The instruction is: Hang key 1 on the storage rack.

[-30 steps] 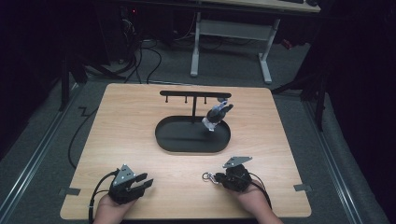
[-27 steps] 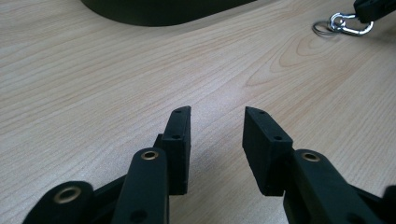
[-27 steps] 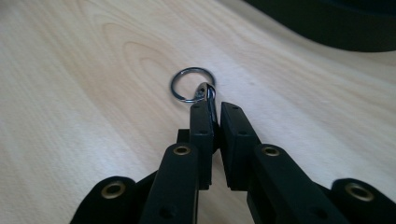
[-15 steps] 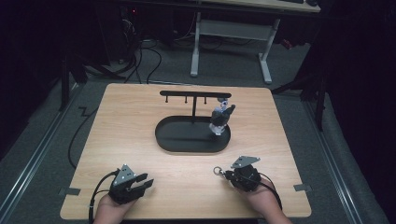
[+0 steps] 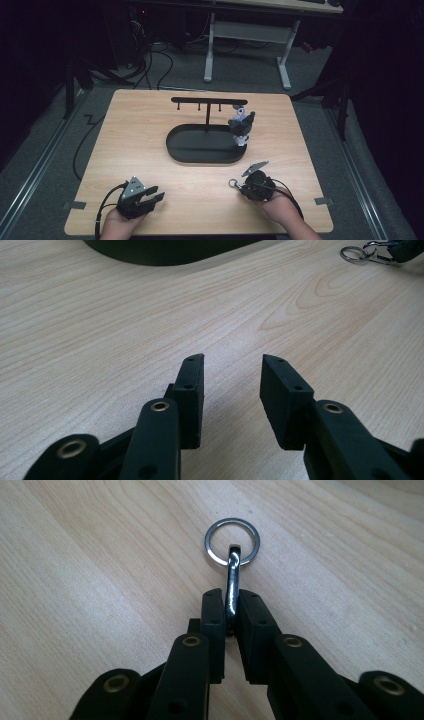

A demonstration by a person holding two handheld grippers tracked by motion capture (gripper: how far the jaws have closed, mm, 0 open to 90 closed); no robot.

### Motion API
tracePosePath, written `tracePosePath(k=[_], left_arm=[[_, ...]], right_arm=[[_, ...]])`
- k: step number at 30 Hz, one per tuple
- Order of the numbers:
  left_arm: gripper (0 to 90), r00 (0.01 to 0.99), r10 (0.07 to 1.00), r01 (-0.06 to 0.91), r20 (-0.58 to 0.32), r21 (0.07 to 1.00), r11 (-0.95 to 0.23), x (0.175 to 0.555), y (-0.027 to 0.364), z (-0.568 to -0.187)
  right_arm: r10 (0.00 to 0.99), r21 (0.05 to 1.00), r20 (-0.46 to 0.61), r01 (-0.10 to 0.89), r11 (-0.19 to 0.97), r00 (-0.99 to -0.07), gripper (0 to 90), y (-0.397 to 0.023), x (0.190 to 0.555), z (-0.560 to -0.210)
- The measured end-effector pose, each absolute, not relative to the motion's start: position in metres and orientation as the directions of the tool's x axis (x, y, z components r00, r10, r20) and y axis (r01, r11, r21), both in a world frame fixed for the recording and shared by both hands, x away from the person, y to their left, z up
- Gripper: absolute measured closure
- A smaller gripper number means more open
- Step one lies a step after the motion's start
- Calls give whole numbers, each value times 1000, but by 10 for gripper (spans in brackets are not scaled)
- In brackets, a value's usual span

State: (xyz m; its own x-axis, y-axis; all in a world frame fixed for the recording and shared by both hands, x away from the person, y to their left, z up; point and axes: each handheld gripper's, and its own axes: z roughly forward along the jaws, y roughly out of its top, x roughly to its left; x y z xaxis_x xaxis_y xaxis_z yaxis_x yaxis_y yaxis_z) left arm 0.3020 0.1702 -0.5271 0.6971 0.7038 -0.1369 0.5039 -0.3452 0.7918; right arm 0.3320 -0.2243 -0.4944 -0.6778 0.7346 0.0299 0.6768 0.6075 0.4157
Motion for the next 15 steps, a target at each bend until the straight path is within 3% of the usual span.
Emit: tracePosePath(k=[15], left_arm=[[620, 717, 685, 488, -126, 793, -364, 300, 167, -526]], right_arm=[[736, 194, 42, 728, 658, -676, 852, -204, 351, -489]])
